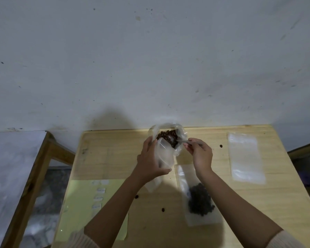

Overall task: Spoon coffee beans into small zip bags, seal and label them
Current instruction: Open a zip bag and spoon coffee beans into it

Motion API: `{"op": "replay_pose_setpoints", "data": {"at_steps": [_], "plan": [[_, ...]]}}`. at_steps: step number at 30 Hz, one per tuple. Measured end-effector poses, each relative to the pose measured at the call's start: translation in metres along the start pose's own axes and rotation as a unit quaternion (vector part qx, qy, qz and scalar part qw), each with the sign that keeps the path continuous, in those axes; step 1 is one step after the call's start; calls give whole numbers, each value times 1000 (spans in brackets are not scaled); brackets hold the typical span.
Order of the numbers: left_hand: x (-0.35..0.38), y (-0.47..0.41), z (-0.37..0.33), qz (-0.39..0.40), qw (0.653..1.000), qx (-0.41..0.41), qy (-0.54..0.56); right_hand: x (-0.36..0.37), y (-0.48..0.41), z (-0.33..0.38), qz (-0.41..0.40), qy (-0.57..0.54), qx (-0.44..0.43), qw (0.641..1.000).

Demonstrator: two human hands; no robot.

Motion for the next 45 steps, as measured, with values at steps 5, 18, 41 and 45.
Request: {"op": "replay_pose_setpoints", "data": {"at_steps": [5, 18, 41, 45], "plan": [[7, -1, 3, 17, 1000, -2, -6, 6, -4, -21, -9, -125, 85, 988], [-6, -4, 1, -33, 999, -8, -20, -34, 8, 57, -34, -44, -32, 998], [-4, -2, 5, 14, 1000, 0, 3, 10, 9, 55, 45, 225, -158, 960], [3, -1, 7, 46, 998, 7, 42, 5, 0, 20, 28, 144, -92, 985]]}}
Point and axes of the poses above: each hand's wrist, its own y-axis away from the middle knuckle, its own x-axis out of the palm, z = x × y, the point moved 10 cm from there along -y, towards the middle knuckle, and after that the axes turned 15 degrees about z, right-handed, at the moved point
